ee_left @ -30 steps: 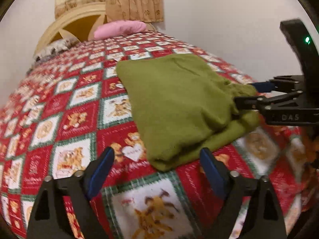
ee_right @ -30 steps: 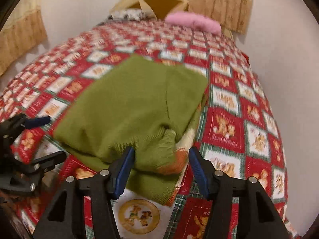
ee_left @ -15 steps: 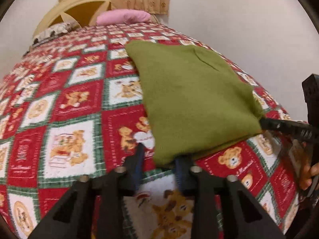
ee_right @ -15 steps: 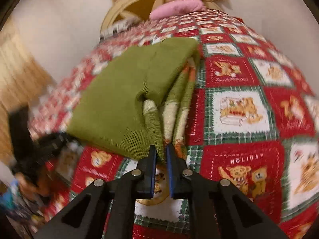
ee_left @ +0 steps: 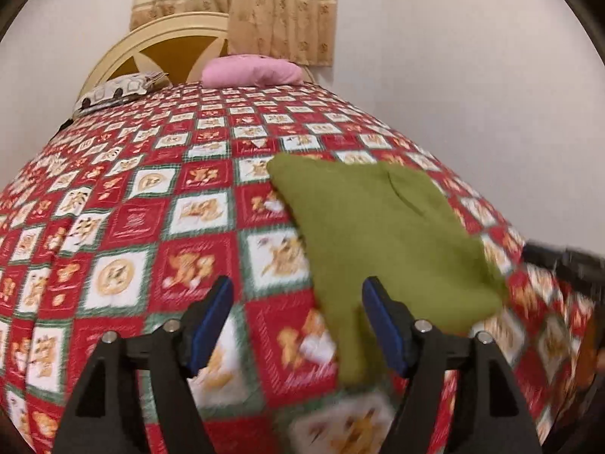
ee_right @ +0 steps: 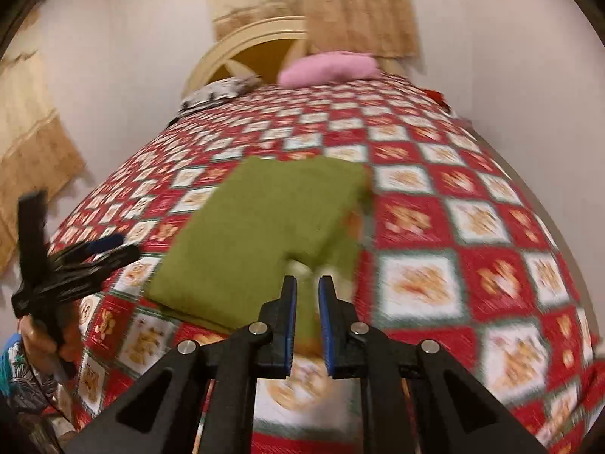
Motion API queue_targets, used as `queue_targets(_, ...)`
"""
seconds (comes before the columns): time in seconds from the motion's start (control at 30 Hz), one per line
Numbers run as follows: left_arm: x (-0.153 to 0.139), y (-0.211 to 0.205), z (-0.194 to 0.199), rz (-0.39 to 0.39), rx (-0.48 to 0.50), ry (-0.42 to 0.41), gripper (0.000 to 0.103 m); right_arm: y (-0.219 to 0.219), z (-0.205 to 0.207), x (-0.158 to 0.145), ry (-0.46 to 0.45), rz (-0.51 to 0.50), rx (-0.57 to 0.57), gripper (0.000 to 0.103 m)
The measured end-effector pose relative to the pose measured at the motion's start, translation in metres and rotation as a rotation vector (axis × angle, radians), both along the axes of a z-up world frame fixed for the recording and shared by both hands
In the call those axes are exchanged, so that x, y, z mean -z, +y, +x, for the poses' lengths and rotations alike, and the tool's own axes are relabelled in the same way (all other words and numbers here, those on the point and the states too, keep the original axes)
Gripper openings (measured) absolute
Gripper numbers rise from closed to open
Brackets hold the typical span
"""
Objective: Fold small clothes
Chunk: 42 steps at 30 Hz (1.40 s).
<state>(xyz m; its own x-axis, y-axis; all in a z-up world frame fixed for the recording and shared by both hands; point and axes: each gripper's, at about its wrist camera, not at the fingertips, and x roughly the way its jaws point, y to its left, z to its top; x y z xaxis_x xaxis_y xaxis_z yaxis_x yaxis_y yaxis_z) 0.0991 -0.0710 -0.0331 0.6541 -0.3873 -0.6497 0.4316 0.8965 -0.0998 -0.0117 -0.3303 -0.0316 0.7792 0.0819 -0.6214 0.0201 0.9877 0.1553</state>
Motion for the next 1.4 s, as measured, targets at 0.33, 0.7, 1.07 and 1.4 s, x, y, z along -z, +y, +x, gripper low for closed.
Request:
queue_targets(0.33,0.046,-0.031,0.001,0.054,-0.071,0.089,0.086,-0.018,0.077,0.06,0.152,0.029,0.024,0.004)
queue_targets(0.7,0.046,-0.034,0.003,0.096,-0.076,0.087,0.098,-0.043,0.069,0.067,0.143,0.218,0.044,0.003)
queue_targets(1.07,0.048,-0.032,0.003,0.09,-0.086,0.079,0.098,-0.029,0.004,0.031,0.029,0.175,0.159,0.007)
queue_targets(1.4,0.052,-0.032,0.005,0.078,-0.076,0.091,0.099,-0.011,0.046,0.066,0.124,0.089,0.158,0.007)
